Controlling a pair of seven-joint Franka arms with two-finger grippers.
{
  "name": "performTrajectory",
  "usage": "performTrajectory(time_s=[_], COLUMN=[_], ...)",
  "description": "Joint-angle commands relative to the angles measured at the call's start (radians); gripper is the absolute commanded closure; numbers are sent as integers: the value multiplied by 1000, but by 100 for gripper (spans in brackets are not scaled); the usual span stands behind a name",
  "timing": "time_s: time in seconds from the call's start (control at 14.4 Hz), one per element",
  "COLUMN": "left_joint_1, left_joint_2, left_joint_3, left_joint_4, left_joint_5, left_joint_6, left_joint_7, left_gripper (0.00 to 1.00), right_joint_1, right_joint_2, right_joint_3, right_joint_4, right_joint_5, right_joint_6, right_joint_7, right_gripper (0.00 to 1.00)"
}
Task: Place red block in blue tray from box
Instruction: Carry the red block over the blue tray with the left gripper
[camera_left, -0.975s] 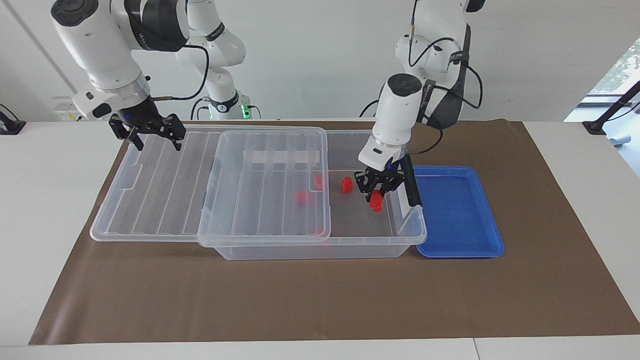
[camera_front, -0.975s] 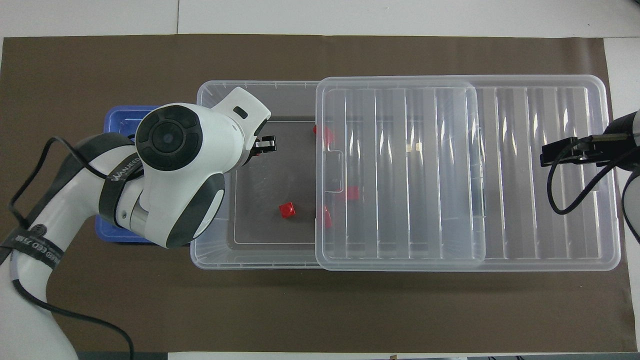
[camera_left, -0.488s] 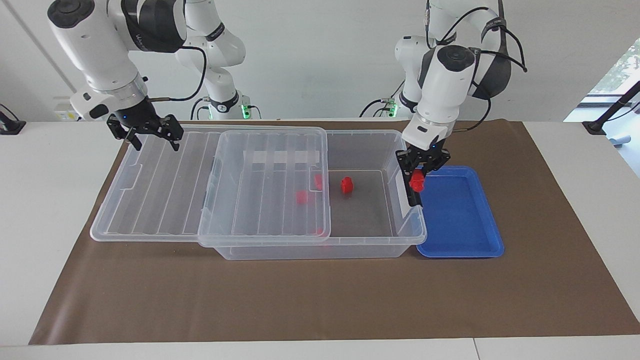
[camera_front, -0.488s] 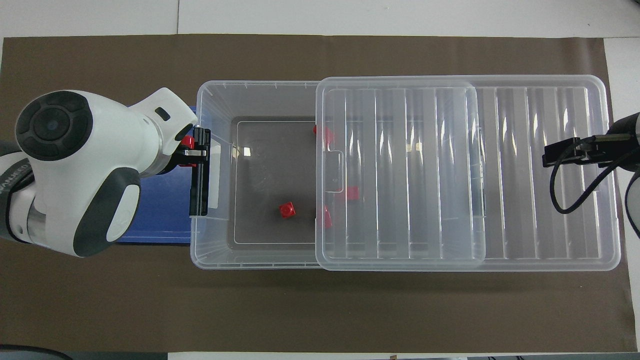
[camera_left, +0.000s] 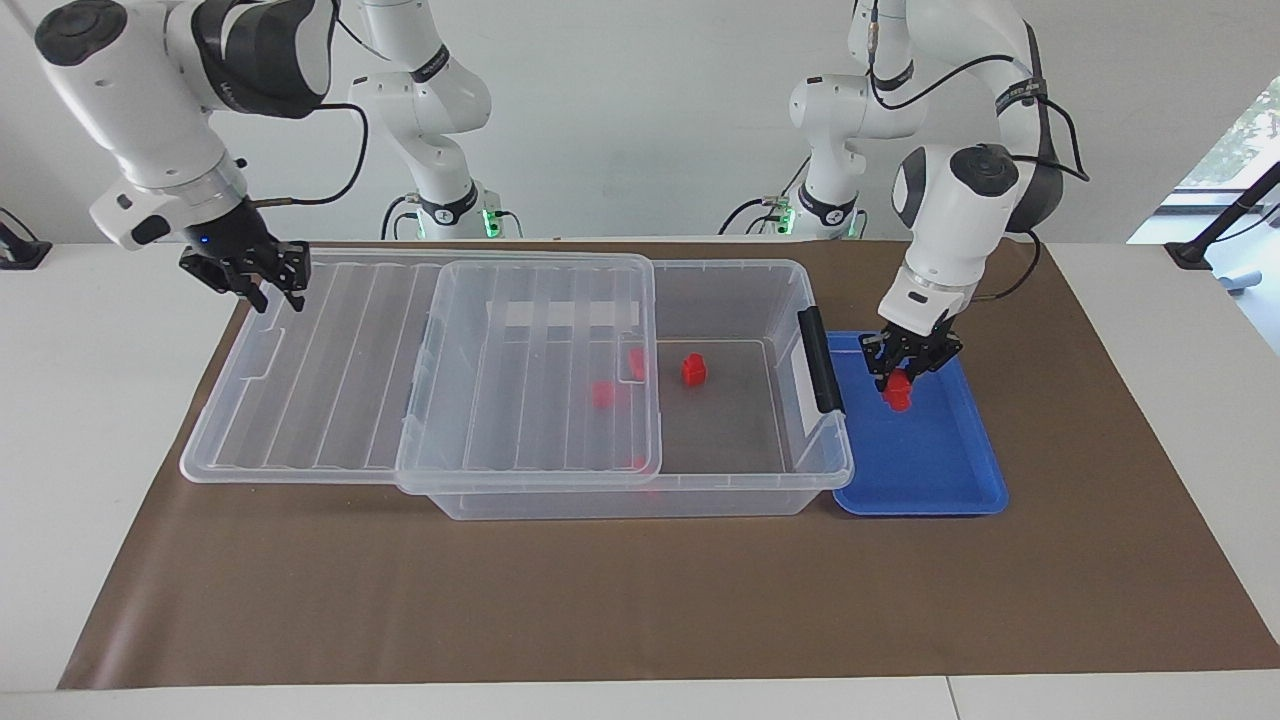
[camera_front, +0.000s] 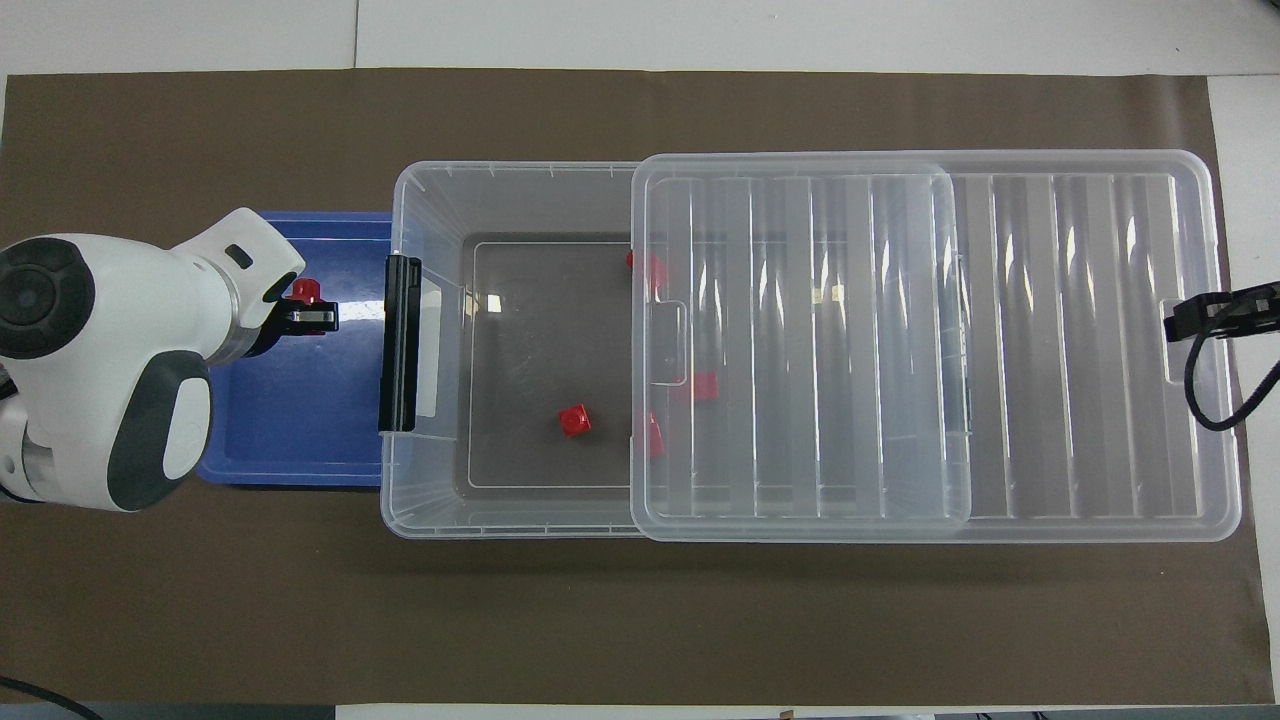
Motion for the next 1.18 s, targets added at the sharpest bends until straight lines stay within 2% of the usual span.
performTrajectory(time_s=[0.0,0.28,0.7,1.04,1.11], left_joint_1=[42,79,118,109,101], left_joint_2=[40,87,172,180,180], left_joint_3=[-8,-8,-11,-14,-13], left_joint_4=[-44,-67,-68,-67,-65], left_joint_5=[7,7,7,-18,-18], left_joint_6=[91,148,228,225,223], left_joint_7=[23,69,80,79,79], left_gripper=[100,100,100,100,75], right_joint_1=[-26,-58,-69,-46,-43], right_joint_2=[34,98,97,91,91], right_joint_3=[-68,-89,-89,-87,-86], right_joint_4=[-33,-40,-99,-111,-111], right_joint_5=[19,19,19,19,20], right_joint_6=[93,160,220,217,216], right_joint_7=[-199,-193,-162,-89,-75], right_gripper=[100,100,100,100,100])
